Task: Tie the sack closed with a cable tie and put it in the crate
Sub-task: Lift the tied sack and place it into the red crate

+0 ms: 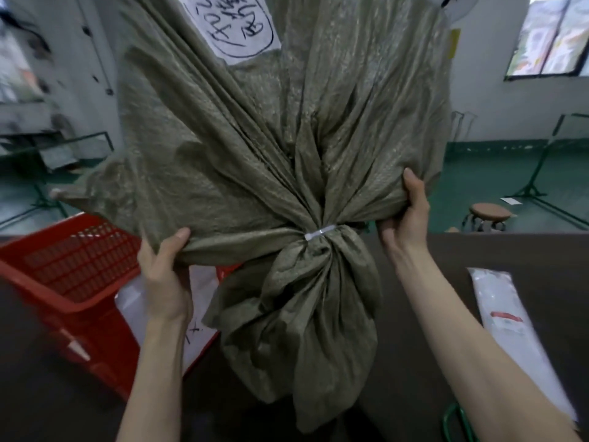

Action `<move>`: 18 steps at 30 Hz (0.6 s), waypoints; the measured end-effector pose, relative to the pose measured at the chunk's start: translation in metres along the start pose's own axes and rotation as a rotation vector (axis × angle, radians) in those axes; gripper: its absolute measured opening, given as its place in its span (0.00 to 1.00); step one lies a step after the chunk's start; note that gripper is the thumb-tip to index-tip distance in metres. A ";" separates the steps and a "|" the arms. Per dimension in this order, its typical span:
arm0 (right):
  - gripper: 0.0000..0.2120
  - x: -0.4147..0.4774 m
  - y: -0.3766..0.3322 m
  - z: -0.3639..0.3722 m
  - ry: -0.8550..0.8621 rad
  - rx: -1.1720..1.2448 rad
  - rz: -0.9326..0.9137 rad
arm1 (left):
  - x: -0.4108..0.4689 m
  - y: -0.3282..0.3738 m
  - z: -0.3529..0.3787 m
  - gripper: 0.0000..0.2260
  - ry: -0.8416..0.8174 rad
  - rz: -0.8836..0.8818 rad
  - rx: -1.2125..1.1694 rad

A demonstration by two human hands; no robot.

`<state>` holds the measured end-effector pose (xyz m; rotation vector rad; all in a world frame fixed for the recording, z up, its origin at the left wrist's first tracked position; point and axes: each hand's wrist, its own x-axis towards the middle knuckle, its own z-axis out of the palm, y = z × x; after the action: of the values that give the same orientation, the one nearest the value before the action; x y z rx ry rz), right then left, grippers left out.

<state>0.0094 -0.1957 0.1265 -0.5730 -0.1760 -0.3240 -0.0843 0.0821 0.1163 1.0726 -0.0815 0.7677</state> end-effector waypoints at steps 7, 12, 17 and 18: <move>0.12 0.029 0.059 0.064 -0.146 0.037 0.048 | 0.035 0.016 -0.038 0.23 0.060 0.135 0.095; 0.35 0.056 0.111 0.113 -0.077 -0.092 0.111 | 0.053 0.015 -0.060 0.24 0.234 0.162 0.062; 0.21 0.066 0.155 0.155 -0.156 -0.220 0.169 | 0.059 0.014 -0.071 0.26 0.436 0.132 0.164; 0.22 0.068 0.162 0.163 -0.159 -0.292 0.156 | 0.061 0.014 -0.074 0.27 0.445 0.125 0.245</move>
<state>0.1177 0.0063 0.1975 -0.8974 -0.2373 -0.1521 -0.0695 0.1777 0.1150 1.1099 0.3344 1.1352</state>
